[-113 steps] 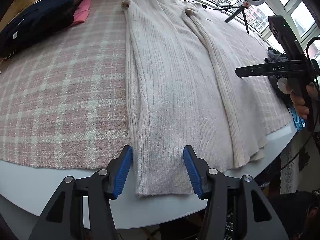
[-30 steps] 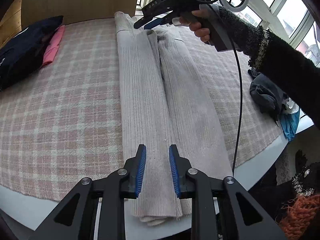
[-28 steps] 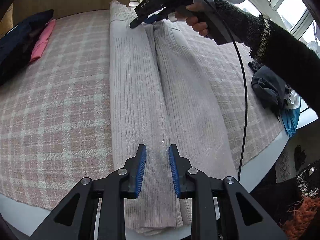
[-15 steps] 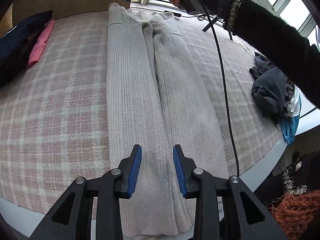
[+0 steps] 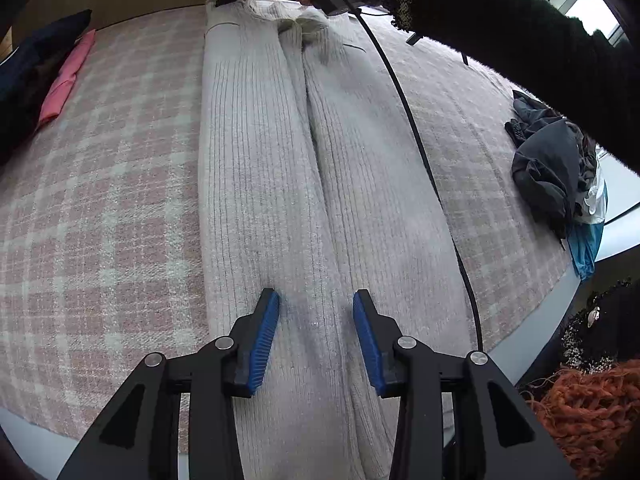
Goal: Fold clothes
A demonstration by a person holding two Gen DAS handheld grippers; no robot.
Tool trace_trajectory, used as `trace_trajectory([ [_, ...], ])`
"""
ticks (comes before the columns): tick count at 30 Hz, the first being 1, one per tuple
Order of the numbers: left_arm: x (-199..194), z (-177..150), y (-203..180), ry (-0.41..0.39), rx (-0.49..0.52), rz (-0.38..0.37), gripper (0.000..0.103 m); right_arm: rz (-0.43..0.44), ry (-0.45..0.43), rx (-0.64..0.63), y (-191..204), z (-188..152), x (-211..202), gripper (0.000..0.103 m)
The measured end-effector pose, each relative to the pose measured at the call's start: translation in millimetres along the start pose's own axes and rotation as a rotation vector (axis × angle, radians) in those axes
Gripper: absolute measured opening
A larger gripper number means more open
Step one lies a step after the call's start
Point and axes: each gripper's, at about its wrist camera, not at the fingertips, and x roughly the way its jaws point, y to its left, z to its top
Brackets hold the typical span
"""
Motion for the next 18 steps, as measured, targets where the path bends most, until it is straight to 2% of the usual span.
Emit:
trace_trajectory([
  [2,-2.0,-0.3,0.5,0.004,-0.002,-0.005,0.04,0.028,0.013,0.058,-4.9,-0.8,-15.5,0.004],
  [6,-19.1,-1.0,6.2,0.015,-0.005,0.005,0.038,0.148,-0.063,0.105,-13.6,-39.0,-99.4,0.005],
  [9,-43.2,-3.4,15.6,-0.008,0.015,0.033,0.038,0.162,-0.083,0.138,-17.2,-103.6,-156.2,0.007],
  [11,-58.0,-5.0,23.2,-0.021,0.027,0.045,0.039,0.144,-0.047,0.189,-15.4,-157.4,-174.3,0.007],
  [15,-60.4,-6.2,35.0,0.003,0.092,0.015,0.039,0.06,0.039,0.32,7.2,-262.2,-182.6,0.01],
  [18,-50.2,-6.4,34.7,0.042,0.179,-0.024,0.039,0.054,0.07,0.422,43.0,-316.6,-179.6,0.015],
])
